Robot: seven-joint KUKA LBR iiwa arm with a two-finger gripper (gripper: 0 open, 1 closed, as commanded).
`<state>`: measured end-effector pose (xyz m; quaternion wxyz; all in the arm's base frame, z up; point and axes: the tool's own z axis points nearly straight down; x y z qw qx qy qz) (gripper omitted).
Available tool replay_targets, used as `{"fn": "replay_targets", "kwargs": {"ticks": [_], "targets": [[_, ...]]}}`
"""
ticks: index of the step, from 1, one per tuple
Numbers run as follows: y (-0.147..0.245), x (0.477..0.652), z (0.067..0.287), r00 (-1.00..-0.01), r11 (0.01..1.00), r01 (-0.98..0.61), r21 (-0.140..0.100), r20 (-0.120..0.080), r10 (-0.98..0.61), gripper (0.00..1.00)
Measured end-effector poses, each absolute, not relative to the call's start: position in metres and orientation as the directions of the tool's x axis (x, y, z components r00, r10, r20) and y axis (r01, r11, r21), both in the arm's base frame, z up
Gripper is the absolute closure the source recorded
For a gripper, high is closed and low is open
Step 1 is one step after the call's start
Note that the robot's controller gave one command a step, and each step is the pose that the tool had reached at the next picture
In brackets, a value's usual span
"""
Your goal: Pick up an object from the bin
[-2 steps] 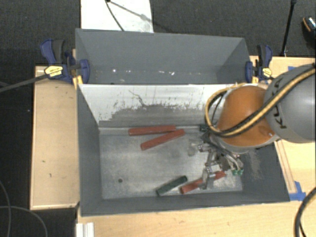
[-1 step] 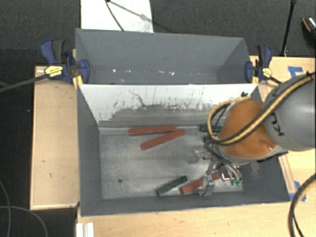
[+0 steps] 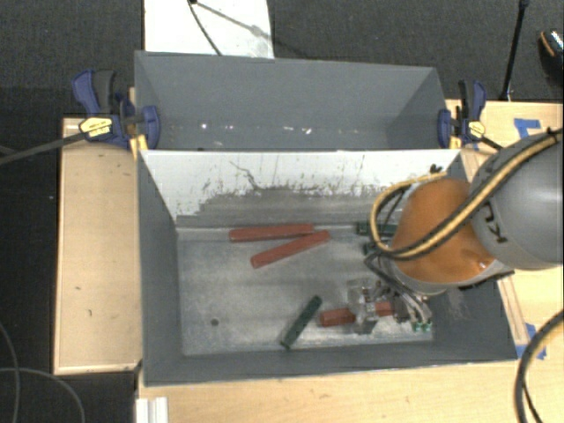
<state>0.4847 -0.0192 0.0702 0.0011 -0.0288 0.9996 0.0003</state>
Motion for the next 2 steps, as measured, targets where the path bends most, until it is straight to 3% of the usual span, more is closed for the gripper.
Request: {"fn": "replay_targets", "kwargs": {"ticks": [1, 2], "targets": [[-0.013, 0.494, 0.271, -0.999, 0.999, -0.034, -0.001, -0.012, -0.034, 1.0], [-0.033, 0.524, 0.38, -0.991, 0.991, -0.132, -0.003, -0.014, -0.132, 1.0]]}}
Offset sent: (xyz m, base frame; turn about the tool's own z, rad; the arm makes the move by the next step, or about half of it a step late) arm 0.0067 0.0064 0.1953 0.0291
